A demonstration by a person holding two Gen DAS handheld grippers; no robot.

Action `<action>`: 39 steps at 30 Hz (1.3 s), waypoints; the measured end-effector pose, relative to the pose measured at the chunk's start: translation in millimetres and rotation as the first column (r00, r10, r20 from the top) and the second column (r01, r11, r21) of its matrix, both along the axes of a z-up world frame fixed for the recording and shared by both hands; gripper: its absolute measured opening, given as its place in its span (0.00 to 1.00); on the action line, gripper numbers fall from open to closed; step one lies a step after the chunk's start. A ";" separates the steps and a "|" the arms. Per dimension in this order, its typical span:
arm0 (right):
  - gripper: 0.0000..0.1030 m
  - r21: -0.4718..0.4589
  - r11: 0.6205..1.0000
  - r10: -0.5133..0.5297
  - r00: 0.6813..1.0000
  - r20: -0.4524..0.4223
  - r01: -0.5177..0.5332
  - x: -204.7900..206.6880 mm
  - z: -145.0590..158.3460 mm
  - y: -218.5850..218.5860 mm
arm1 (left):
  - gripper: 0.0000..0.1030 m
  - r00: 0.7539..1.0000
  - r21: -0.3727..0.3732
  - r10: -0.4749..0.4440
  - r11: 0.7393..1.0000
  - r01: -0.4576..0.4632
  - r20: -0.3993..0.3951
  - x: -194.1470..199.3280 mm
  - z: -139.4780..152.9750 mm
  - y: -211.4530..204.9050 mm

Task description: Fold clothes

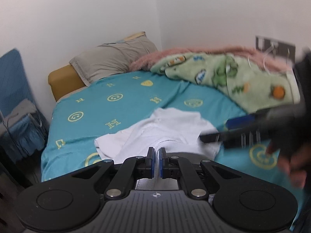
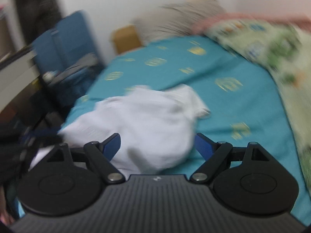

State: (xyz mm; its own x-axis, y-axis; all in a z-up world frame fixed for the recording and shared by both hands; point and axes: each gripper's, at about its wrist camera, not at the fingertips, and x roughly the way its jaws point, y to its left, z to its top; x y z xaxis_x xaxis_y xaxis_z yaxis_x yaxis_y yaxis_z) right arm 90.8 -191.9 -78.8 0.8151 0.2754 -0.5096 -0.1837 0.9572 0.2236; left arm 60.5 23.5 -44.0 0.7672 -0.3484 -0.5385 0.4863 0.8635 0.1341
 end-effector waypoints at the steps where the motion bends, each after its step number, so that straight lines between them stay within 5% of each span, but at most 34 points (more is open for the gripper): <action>1: 0.82 -0.035 0.998 0.046 0.999 0.028 -0.045 -2.5 1.8 10.1 | 0.05 1.000 -0.018 0.009 1.000 -0.009 -0.006 2.4 2.1 2.9; 3: 0.82 -0.121 0.986 0.126 0.990 0.065 -0.118 -4.6 1.1 31.2 | 0.05 1.000 -0.050 0.023 0.998 -0.024 -0.018 6.5 3.6 6.1; 7: 0.82 -0.222 0.971 0.099 0.994 0.055 -0.085 11.0 -9.5 51.7 | 0.04 0.999 -0.114 0.036 0.993 -0.040 -0.040 9.3 6.1 9.2; 12: 0.82 -0.057 0.986 -0.152 0.984 0.093 0.158 27.2 -1.8 10.5 | 0.04 0.997 -0.123 0.073 0.990 -0.074 -0.011 4.9 6.8 5.8; 16: 0.83 0.106 0.946 -0.313 0.948 0.055 0.306 23.9 3.7 -28.8 | 0.05 0.995 -0.009 0.089 0.996 -0.089 0.046 2.3 -9.5 -12.7; 23: 0.82 0.121 0.957 -0.275 0.959 0.076 0.264 19.6 7.1 -24.4 | 0.16 0.989 0.212 0.070 0.972 -0.097 0.130 0.0 -50.3 -39.4; 29: 0.82 0.145 0.958 -0.260 0.962 0.080 0.247 18.2 11.7 -23.7 | 0.41 0.982 0.246 0.063 0.963 -0.106 0.179 -1.6 -59.9 -45.3; 34: 0.82 0.161 0.957 -0.255 0.964 0.076 0.240 18.3 13.5 -24.1 | 0.50 0.973 0.299 0.013 0.951 -0.083 0.229 -6.6 -72.4 -58.6; 36: 0.82 0.158 0.957 -0.257 0.963 0.082 0.242 18.1 13.8 -23.8 | 0.50 0.963 0.294 0.052 0.947 -0.132 0.266 -2.7 -73.4 -59.8; 39: 0.82 0.151 0.954 -0.274 0.958 0.089 0.259 18.3 13.8 -24.6 | 0.50 0.929 0.193 0.174 0.950 -0.246 0.327 1.4 -59.8 -47.0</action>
